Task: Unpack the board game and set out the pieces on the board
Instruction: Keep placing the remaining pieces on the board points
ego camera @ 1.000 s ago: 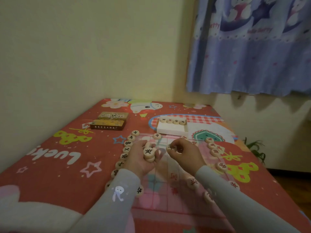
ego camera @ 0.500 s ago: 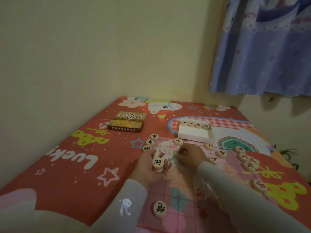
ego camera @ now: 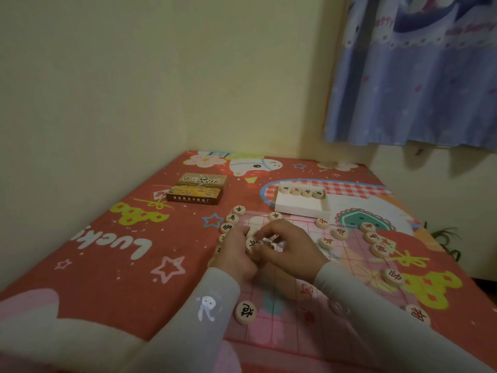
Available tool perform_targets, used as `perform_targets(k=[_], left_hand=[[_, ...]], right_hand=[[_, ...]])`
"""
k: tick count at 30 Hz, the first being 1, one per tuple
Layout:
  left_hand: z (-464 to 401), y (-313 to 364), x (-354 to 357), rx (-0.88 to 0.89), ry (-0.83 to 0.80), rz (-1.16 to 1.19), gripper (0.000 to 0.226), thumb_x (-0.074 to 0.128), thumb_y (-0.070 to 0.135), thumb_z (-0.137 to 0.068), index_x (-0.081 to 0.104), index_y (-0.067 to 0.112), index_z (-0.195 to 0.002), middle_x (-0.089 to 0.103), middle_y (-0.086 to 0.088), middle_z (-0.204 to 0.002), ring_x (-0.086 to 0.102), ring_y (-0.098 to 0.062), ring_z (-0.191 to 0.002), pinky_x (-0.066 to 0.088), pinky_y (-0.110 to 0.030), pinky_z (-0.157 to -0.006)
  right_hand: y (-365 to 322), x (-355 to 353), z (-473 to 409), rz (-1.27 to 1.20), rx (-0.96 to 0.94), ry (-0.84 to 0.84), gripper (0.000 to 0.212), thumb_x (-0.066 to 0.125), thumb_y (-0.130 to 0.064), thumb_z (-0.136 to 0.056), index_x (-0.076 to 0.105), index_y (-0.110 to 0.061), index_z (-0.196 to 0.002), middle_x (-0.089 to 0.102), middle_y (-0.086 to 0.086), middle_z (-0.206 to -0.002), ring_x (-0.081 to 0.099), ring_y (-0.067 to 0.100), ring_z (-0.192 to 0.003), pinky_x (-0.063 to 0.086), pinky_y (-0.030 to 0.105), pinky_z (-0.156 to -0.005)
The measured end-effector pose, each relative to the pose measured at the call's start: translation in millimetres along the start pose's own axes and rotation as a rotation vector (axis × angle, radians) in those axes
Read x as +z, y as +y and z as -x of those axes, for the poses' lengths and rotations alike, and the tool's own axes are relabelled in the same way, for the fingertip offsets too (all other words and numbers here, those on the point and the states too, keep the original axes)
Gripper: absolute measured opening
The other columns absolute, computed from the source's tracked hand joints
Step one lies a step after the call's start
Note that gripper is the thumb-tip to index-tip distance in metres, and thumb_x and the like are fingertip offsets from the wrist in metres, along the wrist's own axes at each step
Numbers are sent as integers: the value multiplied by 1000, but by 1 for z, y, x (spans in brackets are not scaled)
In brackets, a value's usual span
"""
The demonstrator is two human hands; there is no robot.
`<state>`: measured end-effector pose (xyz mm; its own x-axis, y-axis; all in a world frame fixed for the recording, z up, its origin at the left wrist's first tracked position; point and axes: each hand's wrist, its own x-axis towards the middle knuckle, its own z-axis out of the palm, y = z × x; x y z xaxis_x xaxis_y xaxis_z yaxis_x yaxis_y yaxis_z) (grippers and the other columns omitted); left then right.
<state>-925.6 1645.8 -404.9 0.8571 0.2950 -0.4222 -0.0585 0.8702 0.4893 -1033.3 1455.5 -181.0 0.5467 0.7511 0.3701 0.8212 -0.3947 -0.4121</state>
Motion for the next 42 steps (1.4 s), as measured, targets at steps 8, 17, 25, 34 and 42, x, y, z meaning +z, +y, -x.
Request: perform_targets(k=[8, 17, 25, 34, 42], left_hand=[[215, 18, 105, -72, 25, -209, 29, 42, 19, -93, 59, 3, -77, 62, -11, -58, 59, -22, -48, 53, -22, -45], [229, 18, 94, -117, 87, -164, 23, 44, 19, -93, 57, 6, -80, 53, -10, -80, 51, -22, -67, 54, -27, -46], [226, 26, 89, -125, 136, -186, 25, 45, 19, -95, 59, 4, -80, 54, -13, -78, 54, -23, -65, 51, -23, -38], [216, 26, 86, -137, 122, -158, 19, 46, 16, -93, 59, 5, -88, 55, -13, -84, 54, -24, -68, 54, -27, -44], [221, 9, 107, -147, 40, -163, 23, 42, 9, -89, 58, 2, -74, 57, -10, -62, 58, -22, -48, 51, -22, -45]], right_hand=[[29, 8, 35, -224, 84, 6, 19, 73, -37, -78, 65, -30, -93, 64, -12, -94, 58, 3, -84, 52, 34, -82], [59, 8, 36, -275, 321, 221, 15, 69, -43, -84, 63, -30, -87, 66, -14, -90, 60, 0, -88, 51, 24, -77], [76, 37, 31, -65, 417, -42, 14, 62, -34, -87, 64, -27, -99, 65, -8, -102, 57, 11, -95, 42, 23, -78], [75, 41, 27, -19, 346, -30, 21, 64, -38, -86, 66, -24, -101, 60, -5, -105, 56, 12, -97, 43, 25, -80], [49, 15, 47, -183, -61, 134, 19, 66, -37, -80, 66, -27, -96, 65, -12, -99, 57, 5, -95, 47, 23, -84]])
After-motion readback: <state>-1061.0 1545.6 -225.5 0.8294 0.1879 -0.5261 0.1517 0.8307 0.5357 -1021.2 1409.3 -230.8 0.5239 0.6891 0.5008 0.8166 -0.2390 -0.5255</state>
